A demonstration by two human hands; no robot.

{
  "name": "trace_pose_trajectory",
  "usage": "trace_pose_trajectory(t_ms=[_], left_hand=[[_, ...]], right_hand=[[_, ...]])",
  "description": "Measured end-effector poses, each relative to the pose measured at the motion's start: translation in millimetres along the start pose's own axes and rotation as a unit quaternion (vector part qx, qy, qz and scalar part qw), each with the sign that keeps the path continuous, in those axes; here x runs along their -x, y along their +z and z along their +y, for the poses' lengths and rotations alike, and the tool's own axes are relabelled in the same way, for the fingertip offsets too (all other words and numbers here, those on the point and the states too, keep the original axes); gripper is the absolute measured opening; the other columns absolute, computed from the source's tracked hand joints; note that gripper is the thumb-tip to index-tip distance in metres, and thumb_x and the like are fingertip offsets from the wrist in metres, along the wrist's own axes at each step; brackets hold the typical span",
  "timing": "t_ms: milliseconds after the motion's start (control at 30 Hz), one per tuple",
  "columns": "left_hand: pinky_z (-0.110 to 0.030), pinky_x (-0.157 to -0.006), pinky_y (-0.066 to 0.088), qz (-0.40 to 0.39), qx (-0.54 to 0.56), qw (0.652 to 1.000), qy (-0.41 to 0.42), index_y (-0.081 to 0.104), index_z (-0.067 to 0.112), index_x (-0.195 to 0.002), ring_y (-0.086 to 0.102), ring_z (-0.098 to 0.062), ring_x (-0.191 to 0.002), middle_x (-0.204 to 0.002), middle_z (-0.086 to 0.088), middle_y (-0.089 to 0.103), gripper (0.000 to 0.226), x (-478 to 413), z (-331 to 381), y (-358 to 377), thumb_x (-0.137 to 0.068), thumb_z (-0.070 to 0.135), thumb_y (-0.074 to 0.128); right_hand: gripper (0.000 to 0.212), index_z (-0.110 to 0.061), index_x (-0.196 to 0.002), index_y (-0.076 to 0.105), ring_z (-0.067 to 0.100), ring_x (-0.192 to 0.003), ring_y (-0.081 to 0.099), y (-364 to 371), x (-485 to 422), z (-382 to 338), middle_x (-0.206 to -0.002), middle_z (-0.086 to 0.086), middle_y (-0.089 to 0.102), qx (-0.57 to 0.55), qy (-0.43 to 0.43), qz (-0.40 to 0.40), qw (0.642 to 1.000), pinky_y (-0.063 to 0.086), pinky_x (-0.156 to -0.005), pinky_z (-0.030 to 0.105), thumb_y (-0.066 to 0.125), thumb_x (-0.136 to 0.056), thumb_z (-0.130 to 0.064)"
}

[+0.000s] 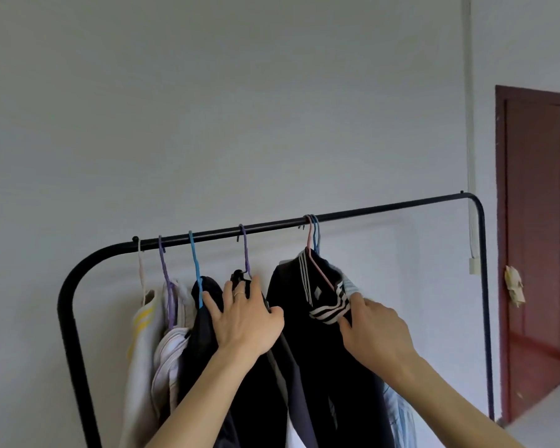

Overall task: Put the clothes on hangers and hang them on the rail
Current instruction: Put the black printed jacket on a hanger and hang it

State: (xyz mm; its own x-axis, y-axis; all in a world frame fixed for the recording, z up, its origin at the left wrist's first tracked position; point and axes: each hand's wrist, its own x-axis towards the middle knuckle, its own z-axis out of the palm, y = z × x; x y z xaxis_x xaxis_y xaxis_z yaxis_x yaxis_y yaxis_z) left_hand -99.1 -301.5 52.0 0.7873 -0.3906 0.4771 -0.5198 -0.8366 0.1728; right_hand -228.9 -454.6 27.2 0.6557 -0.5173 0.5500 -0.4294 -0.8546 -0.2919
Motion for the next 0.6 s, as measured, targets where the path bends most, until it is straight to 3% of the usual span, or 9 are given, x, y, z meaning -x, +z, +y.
trace_pose_trajectory(t_ms=[200,300,400,500,600], left_hand=[[-0.067,-0.11,-0.013,-0.016,-0.018,0.999,-0.045,0.017,0.033,-0.151,0.01,-0.027,-0.148,-0.146,-0.004,0.046,0.066,-3.9,2.7,-5.2,-0.088,0.043,0.033],[-0.069,-0.109,-0.012,-0.023,-0.023,0.997,-0.071,0.016,0.039,-0.15,0.026,-0.027,-0.142,-0.136,0.0,0.055,0.066,-5.3,4.7,-5.4,-0.086,0.044,0.033],[-0.068,-0.109,-0.011,-0.017,-0.036,0.996,-0.084,0.013,0.043,-0.15,0.039,-0.024,-0.134,-0.124,0.003,0.061,0.066,-5.6,6.8,-2.3,-0.086,0.042,0.032],[-0.069,-0.11,-0.008,-0.017,-0.05,0.994,-0.1,0.011,0.044,-0.15,0.043,-0.024,-0.129,-0.122,0.004,0.061,0.068,-6.9,12.7,-1.2,-0.086,0.04,0.033],[-0.069,-0.11,-0.003,-0.016,-0.056,0.992,-0.114,0.013,0.045,-0.149,0.046,-0.025,-0.125,-0.123,0.003,0.059,0.07,-8.3,20.0,0.9,-0.084,0.036,0.034]], right_hand=[[0.028,-0.009,-0.102,0.051,0.033,-0.105,0.06,22.0,-50.0,-4.5,-0.111,0.013,0.066,-0.119,0.018,-0.113,0.986,0.041,-0.078,0.033,0.039,-0.101,-0.035],[0.027,-0.01,-0.093,0.047,0.033,-0.103,0.06,31.4,-72.0,12.4,-0.103,0.014,0.065,-0.184,0.038,-0.152,0.97,0.038,-0.074,0.031,0.036,-0.103,-0.032],[0.03,-0.007,-0.099,0.052,0.035,-0.103,0.06,32.3,-88.5,47.7,-0.102,0.014,0.065,-0.193,0.058,-0.131,0.971,0.042,-0.078,0.035,0.036,-0.103,-0.032],[0.036,-0.003,-0.113,0.054,0.04,-0.106,0.059,23.7,-101.7,87.3,-0.114,0.021,0.064,-0.158,0.097,-0.085,0.979,0.044,-0.084,0.038,0.037,-0.102,-0.032],[0.034,-0.003,-0.115,0.053,0.041,-0.104,0.059,11.2,-112.8,128.9,-0.115,0.023,0.064,-0.143,0.126,-0.059,0.98,0.043,-0.081,0.039,0.038,-0.101,-0.03]])
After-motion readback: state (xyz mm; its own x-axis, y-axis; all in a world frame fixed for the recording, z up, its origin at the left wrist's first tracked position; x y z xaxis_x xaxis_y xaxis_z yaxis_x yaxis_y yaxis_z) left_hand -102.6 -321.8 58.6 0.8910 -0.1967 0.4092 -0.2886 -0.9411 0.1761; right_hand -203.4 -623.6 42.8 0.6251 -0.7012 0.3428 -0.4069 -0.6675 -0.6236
